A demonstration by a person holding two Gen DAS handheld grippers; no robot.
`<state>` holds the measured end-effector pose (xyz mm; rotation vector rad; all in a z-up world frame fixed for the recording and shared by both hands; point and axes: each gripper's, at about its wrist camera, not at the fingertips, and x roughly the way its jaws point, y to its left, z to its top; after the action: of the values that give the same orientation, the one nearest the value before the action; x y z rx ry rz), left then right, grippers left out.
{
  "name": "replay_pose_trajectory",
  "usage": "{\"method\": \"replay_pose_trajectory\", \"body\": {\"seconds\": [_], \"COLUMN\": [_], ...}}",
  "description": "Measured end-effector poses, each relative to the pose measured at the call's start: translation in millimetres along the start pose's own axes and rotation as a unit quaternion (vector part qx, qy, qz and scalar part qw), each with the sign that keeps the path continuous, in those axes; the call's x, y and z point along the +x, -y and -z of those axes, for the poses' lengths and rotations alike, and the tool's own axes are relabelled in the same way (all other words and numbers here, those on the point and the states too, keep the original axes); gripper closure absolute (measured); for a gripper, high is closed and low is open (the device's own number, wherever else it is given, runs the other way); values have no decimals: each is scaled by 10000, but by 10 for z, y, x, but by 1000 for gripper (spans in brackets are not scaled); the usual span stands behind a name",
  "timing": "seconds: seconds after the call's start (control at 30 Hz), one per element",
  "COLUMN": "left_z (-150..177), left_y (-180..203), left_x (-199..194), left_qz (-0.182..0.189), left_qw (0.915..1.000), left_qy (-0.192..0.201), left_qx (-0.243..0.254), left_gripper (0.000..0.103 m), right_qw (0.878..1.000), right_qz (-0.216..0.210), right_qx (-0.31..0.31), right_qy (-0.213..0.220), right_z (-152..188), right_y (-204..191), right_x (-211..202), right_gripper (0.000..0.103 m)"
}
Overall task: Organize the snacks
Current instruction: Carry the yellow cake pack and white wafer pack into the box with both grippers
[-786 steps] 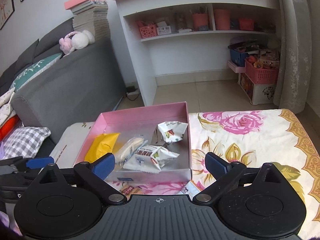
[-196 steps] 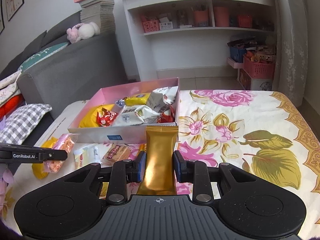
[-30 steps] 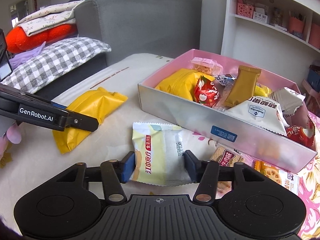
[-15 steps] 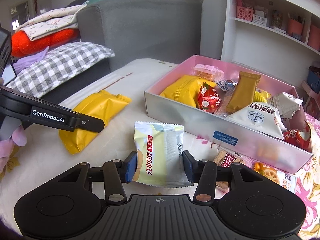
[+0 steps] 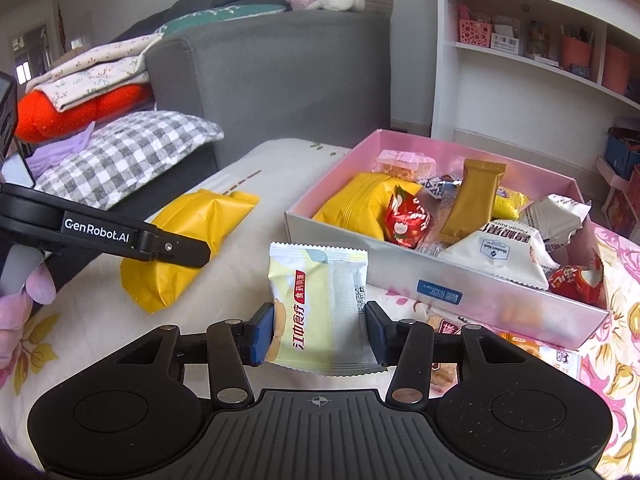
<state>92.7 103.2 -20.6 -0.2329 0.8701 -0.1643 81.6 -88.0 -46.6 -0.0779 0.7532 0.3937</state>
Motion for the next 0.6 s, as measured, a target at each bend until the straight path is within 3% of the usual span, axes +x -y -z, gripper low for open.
{"method": "replay_pose_trajectory", "body": {"seconds": [0.6], "left_z": [-144], "left_y": [395], "left_x": [-26], "left_qz": [332], "left_qw": [9991], "left_qy": [274], "left_qx": [-57], "left_gripper": [65], "right_qw": [9957], "right_qz": [348], "right_qx": [715], "right_qy": [477], "right_z": [-183], "right_y": [459], "right_x": [-354], "right_gripper": [56]}}
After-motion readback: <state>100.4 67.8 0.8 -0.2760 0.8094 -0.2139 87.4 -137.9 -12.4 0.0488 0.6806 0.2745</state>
